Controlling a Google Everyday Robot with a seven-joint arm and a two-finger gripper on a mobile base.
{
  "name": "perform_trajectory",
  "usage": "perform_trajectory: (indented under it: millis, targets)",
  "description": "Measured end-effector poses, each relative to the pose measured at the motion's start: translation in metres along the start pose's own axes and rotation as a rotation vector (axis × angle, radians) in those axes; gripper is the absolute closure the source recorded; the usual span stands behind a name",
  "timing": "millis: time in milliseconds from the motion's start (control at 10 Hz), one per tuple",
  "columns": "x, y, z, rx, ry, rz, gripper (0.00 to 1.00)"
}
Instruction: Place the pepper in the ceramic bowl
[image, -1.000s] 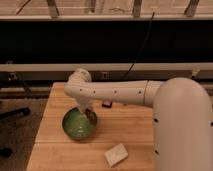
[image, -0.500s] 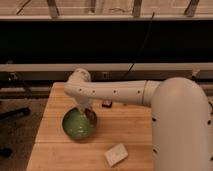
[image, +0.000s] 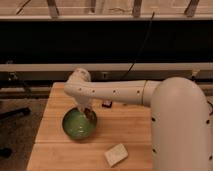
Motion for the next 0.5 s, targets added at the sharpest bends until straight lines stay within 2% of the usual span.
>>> perform_trajectory:
  millis: [500]
  targets:
    - [0.0023, -0.0006, 0.0010, 0.003, 0.002, -0.005, 0.80]
